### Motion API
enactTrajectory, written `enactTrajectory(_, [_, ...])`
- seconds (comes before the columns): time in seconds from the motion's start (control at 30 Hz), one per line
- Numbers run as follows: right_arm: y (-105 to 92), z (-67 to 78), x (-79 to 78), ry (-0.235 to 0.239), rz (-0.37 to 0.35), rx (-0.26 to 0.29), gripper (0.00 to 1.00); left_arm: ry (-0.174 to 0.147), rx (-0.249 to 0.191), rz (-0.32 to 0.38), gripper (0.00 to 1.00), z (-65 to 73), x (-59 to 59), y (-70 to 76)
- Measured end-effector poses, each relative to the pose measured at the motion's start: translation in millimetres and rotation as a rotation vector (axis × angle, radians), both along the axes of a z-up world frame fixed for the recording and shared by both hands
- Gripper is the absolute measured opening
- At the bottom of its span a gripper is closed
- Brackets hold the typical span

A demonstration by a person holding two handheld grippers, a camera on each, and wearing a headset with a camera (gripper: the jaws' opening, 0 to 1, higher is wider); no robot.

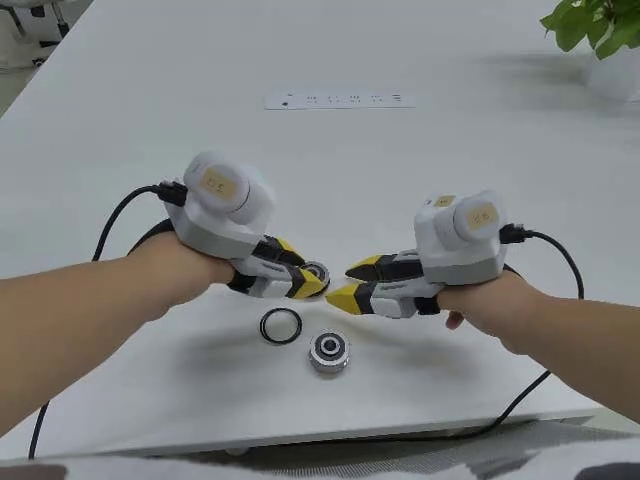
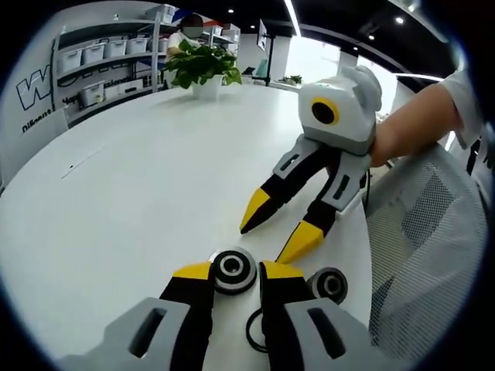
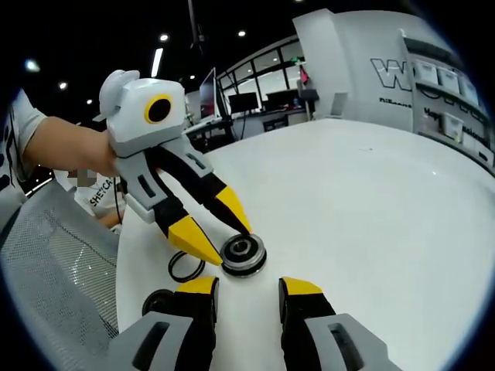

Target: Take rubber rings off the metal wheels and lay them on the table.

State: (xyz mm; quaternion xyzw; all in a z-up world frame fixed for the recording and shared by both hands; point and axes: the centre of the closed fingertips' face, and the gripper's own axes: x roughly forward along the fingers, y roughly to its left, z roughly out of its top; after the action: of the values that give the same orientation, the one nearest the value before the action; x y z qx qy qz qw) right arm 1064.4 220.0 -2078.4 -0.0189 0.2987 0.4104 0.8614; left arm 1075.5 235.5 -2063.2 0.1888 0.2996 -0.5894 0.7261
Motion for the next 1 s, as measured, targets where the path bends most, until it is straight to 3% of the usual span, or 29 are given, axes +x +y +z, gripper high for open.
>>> enactTrajectory(0.13, [-0.3, -0.6, 0.2, 0.001, -0.001, -0.001, 0.29, -0.023, 0.009, -0.006, 0.12, -1.0, 2.5, -0.7])
enactTrajectory(0.17, [-0.4, -1.1, 0.1, 0.001, 0.0, -0.002, 0.29, -0.052, 0.013, -0.016, 0.11, -1.1, 4.9, -0.6])
enactTrajectory(0.27, [-0.1, -1.8, 0.3, 0.002, -0.001, -0.002, 0.29, -0.072, 0.025, -0.032, 0.11, -2.2, 2.6, -0.7])
enactTrajectory(0.3, [0.2, -1.8, 0.2, 0.002, 0.0, -0.002, 0.29, -0.103, 0.032, -0.049, 0.11, -1.8, 3.7, -1.1])
enactTrajectory(0.37, [1.1, -1.6, 0.3, 0.001, 0.002, -0.003, 0.29, -0.091, 0.029, -0.038, 0.11, -2.3, 5.7, -0.2])
enactTrajectory(0.57, [5.4, 0.4, 2.2, -0.007, 0.007, -0.002, 0.28, -0.103, 0.026, -0.024, 0.08, -3.6, 8.6, 3.0])
enactTrajectory(0.73, [11.6, 0.8, 4.3, -0.015, 0.011, -0.004, 0.28, -0.107, 0.019, -0.034, 0.08, -1.5, 1.9, 0.5])
enactTrajectory(1.0, [20.6, -1.2, 9.9, -0.031, 0.009, -0.022, 0.26, -0.107, 0.01, -0.024, 0.08, -2.3, 3.3, 0.6])
